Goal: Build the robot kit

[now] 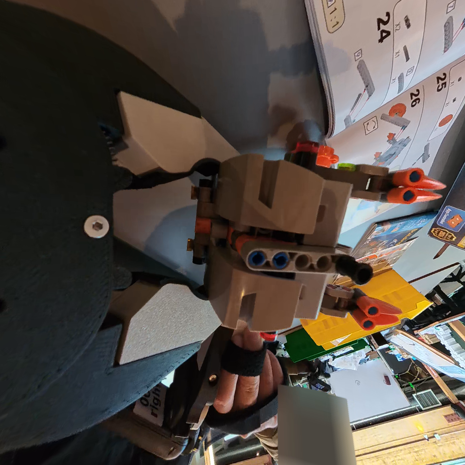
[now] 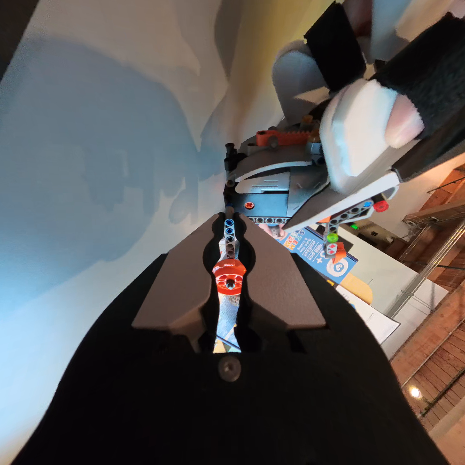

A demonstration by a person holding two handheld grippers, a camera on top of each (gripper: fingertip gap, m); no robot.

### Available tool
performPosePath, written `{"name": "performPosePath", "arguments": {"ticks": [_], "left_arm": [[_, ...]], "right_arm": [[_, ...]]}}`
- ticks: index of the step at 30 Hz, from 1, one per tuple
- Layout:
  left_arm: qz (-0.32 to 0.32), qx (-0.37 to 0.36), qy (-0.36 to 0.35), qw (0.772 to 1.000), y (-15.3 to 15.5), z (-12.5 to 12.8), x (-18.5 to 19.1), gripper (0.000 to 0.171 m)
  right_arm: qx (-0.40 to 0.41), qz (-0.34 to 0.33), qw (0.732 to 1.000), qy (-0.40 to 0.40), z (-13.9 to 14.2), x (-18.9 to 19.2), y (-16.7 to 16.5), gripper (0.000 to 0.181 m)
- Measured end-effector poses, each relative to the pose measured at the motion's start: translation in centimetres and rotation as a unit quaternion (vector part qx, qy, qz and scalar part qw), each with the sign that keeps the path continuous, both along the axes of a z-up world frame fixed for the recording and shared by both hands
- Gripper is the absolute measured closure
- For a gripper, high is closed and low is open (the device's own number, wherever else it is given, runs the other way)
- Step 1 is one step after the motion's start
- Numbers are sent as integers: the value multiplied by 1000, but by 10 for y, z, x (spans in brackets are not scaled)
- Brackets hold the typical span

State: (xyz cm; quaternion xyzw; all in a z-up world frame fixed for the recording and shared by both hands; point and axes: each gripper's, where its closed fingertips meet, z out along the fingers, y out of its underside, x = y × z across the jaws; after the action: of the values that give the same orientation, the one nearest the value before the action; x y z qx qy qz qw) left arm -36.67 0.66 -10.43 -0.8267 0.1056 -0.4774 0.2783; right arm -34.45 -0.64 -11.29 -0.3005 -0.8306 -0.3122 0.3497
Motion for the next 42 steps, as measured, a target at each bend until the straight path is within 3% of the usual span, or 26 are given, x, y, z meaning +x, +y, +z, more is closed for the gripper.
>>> {"name": "performPosePath", "arguments": {"ticks": [3,11,17,20,27,34,42], "left_arm": [[-2,-3,-13,1000,-2,-1,0,83],[4,-64,-130,989,-7,3,-1,83],[15,-56,-135,989,2,-3,0,84],[22,-39,-121,992,5,-4,-3,85],[28,-27,-136,990,5,-5,-8,86],[37,-40,-185,981,5,-2,-14,87],[40,-42,-217,974,6,-2,-14,87]], "right_arm": [[11,35,999,-19,1,-1,0,175],[-66,88,991,-75,15,-1,0,174],[-164,74,972,-153,9,-4,6,174],[-129,79,973,-176,7,-7,11,174],[-45,97,989,-102,9,-13,16,174],[60,159,985,2,17,-19,18,174],[83,164,979,88,19,-20,18,174]]}}
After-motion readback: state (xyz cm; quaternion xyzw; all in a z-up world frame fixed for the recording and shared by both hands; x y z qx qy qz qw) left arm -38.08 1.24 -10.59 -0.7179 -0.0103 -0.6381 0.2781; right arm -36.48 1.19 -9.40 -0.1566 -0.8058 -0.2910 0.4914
